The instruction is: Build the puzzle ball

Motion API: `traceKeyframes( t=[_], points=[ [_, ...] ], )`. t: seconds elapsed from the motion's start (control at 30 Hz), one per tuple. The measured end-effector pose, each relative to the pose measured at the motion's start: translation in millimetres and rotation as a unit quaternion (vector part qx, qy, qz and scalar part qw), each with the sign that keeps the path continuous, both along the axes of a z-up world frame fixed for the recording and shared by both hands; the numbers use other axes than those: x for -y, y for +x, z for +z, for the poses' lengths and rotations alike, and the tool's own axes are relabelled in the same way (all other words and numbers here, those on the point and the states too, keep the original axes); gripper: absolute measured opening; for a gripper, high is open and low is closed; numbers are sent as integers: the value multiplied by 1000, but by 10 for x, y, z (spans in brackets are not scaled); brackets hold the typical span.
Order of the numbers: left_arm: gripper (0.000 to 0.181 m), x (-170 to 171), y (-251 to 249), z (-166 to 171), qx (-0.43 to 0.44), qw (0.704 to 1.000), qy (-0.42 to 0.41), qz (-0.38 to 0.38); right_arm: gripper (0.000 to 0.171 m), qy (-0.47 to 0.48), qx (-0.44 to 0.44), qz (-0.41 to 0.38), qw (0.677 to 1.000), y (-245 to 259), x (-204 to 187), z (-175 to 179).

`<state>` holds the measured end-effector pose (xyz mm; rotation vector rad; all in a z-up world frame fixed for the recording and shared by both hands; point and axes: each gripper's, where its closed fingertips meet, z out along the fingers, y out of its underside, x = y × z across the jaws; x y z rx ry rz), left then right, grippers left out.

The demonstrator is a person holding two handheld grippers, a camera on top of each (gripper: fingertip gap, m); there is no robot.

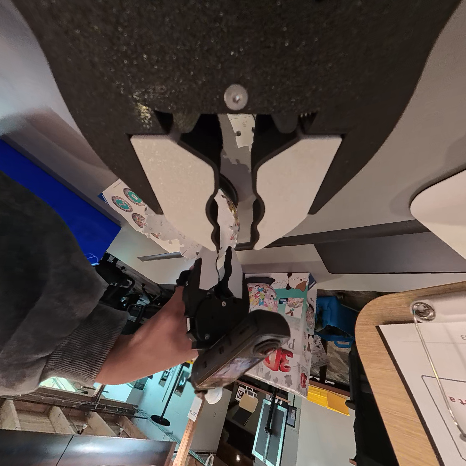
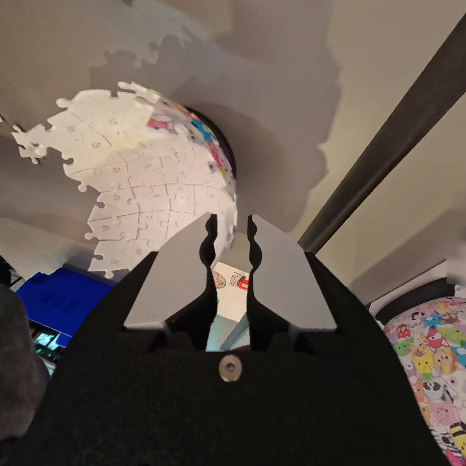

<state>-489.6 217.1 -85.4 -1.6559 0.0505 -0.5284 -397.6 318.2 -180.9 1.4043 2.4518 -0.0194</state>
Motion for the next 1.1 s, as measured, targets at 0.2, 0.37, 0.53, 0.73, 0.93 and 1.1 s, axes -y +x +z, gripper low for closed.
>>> traceKeyframes(
  t=[0.2,0.37,0.53,0.73,0.93,1.1],
  points=[
    [22,-3,6,-1,-1,1000,1,-3,15,-37,21,-17,999,-23,45,-52],
    [22,-5,8,-1,3,1000,0,-5,10,-39,38,-12,998,15,57,-105],
    [22,-8,32,-3,-1,1000,0,-8,8,-38,34,-9,999,8,70,-110],
    [22,-11,38,-10,-3,1000,0,-8,7,-35,44,-12,998,54,28,-120],
    [22,-15,57,-19,-5,1000,-1,-11,5,-41,57,-25,997,63,39,-121],
    [22,-16,61,-17,-8,1000,-1,-10,4,-49,54,-30,997,25,53,-115]
  ],
)
